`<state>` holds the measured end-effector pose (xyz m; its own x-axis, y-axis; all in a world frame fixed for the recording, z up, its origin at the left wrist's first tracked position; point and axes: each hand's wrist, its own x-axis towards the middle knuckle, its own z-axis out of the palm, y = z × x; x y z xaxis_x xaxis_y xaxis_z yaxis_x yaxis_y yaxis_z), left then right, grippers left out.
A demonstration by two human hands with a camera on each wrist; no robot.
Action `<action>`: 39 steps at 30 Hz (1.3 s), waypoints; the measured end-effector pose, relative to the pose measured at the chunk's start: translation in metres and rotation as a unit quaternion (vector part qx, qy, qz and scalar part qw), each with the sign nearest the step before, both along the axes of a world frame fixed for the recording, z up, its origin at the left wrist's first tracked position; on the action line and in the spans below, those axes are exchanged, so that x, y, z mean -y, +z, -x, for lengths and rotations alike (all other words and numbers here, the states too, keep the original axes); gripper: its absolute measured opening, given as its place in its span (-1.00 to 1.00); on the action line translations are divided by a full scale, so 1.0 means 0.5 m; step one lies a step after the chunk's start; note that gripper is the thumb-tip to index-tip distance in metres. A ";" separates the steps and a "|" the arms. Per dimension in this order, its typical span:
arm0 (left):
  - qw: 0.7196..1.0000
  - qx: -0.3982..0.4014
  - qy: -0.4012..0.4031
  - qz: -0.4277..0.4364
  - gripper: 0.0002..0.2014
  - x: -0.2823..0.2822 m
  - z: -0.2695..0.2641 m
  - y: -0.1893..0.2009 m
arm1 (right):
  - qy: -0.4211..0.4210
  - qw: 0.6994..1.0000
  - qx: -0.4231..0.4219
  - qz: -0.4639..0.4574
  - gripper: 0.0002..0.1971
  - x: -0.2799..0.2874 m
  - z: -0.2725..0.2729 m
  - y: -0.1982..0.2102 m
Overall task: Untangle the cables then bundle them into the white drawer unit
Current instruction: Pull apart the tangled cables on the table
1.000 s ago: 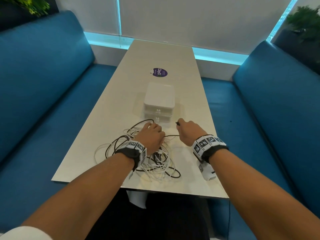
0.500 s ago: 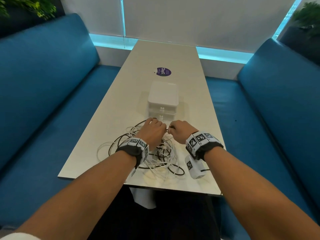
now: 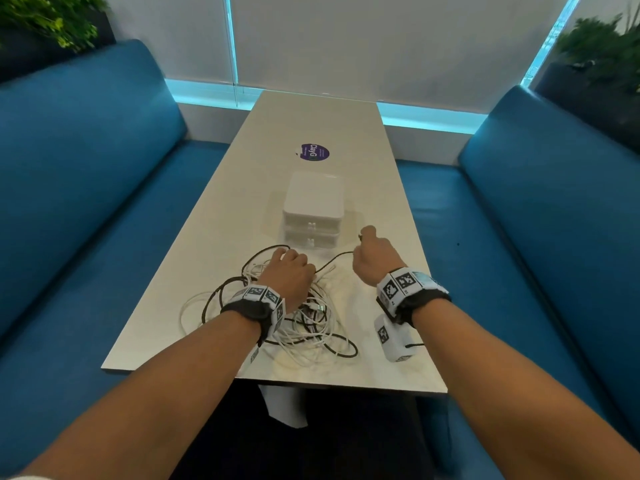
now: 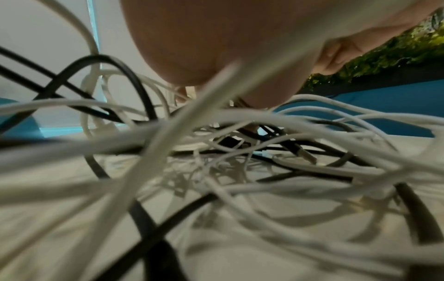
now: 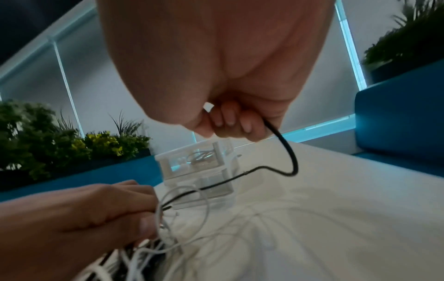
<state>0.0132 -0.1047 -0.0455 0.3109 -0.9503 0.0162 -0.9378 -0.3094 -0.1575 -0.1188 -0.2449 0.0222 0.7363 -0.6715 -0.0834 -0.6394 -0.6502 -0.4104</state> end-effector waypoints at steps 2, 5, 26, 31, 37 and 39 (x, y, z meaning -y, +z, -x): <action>1.000 0.016 0.000 -0.018 -0.71 -0.001 0.003 0.005 | 0.028 0.999 0.038 -0.014 -0.69 -0.018 -0.016 0.002; 1.000 0.018 -0.011 -0.009 -0.71 -0.002 0.008 0.009 | 0.097 0.995 0.028 -0.022 -0.79 -0.051 -0.039 -0.017; 0.996 -0.075 -0.029 0.050 -0.74 0.011 -0.010 -0.019 | -0.008 0.992 -0.099 0.083 -0.74 0.018 0.025 -0.050; 0.998 -0.025 -0.037 0.051 -0.74 0.012 0.004 -0.011 | 0.113 0.991 -0.034 0.063 -0.70 -0.041 -0.014 -0.051; 0.997 -0.028 -0.037 0.066 -0.79 -0.003 0.001 -0.023 | 0.148 0.987 -0.046 0.030 -0.77 -0.045 -0.035 -0.059; 0.995 -0.042 -0.029 0.081 -0.86 -0.002 0.001 -0.022 | 0.151 0.986 -0.057 0.044 -0.79 -0.039 -0.034 -0.059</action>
